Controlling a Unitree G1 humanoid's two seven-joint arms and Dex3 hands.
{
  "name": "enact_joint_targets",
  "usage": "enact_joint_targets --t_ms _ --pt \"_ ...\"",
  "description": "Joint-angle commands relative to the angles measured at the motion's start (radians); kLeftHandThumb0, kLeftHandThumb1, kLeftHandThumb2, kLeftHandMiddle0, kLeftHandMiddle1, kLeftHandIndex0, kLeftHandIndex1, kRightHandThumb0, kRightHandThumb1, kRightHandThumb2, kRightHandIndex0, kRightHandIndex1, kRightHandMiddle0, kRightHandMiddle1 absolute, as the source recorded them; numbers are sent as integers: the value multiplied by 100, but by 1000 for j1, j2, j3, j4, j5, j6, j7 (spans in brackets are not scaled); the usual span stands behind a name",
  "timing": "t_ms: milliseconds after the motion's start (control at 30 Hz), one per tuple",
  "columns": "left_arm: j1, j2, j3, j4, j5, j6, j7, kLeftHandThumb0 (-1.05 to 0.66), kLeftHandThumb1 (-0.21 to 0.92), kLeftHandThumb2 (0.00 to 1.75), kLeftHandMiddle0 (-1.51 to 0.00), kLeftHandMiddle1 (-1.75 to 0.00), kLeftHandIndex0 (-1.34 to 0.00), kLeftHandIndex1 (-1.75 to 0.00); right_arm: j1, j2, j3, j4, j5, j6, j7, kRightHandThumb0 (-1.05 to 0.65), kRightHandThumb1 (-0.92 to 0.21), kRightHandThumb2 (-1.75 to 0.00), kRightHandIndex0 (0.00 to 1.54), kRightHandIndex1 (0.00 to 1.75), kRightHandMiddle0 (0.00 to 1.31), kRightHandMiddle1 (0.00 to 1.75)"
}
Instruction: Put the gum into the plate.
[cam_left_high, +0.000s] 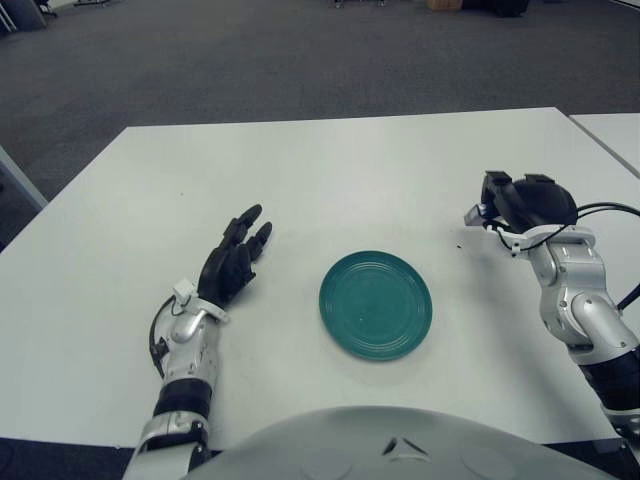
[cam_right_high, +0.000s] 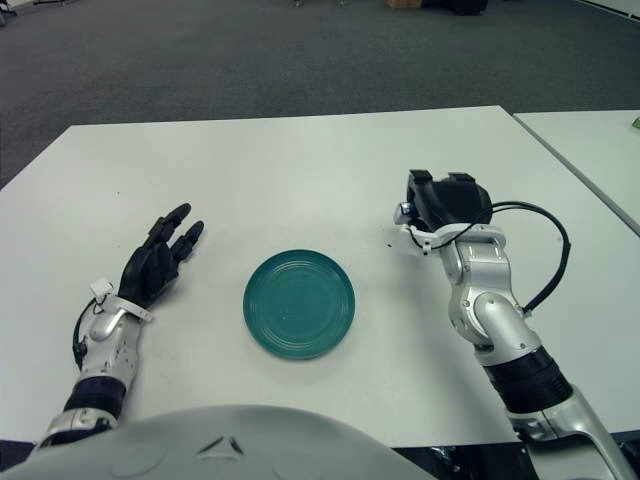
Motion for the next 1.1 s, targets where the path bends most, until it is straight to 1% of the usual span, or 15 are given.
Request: enact_joint_targets --t_ms 0,133,233,333,433,567,633,700,800,1067 --pt "14 1 11 100 -2 -3 -24 -103 92 77 -27 -13 0 -53 -2 9 -10 -46 -37 0 49 -40 -64 -84 43 31 43 167" --pt "22 -7 -6 45 15 -5 -7 -104 92 77 -25 -13 0 -53 2 20 -12 -61 -44 -21 64 -40 -65 -84 45 30 42 168" --pt "25 -3 -4 61 25 -36 -11 -105 92 77 -23 -12 0 -51 -3 26 -4 -73 -56 -42 77 -40 -64 -84 48 31 42 168" --pt "37 1 -13 45 47 -41 6 -105 92 79 -23 -12 0 -48 -1 30 -7 -80 -62 -61 81 -40 -64 -85 50 32 43 167" --pt "39 5 -18 43 63 -42 24 -105 92 79 -23 -12 0 -47 2 33 -14 -86 -63 -79 85 -40 -63 -85 51 33 43 167" --pt "45 12 -26 29 85 -34 53 -105 92 80 -27 -14 0 -51 3 34 -20 -89 -61 -102 100 -40 -63 -87 51 33 43 168" --pt "49 22 -31 31 100 -36 62 -104 92 81 -29 -15 0 -52 2 37 -22 -91 -63 -104 118 -40 -62 -88 50 33 43 169" --pt "44 27 -24 69 93 -54 47 -104 92 82 -29 -15 0 -52 1 39 -24 -92 -66 -104 136 -40 -62 -89 49 33 42 170" --pt "38 25 -27 63 100 -46 65 -105 92 83 -28 -14 0 -51 2 43 -27 -92 -76 -102 155 -40 -62 -90 48 32 41 171" --pt "34 18 -23 74 93 -71 59 -105 92 83 -25 -12 0 -49 1 58 -30 -92 -103 -99 189 -40 -62 -90 46 31 40 172"
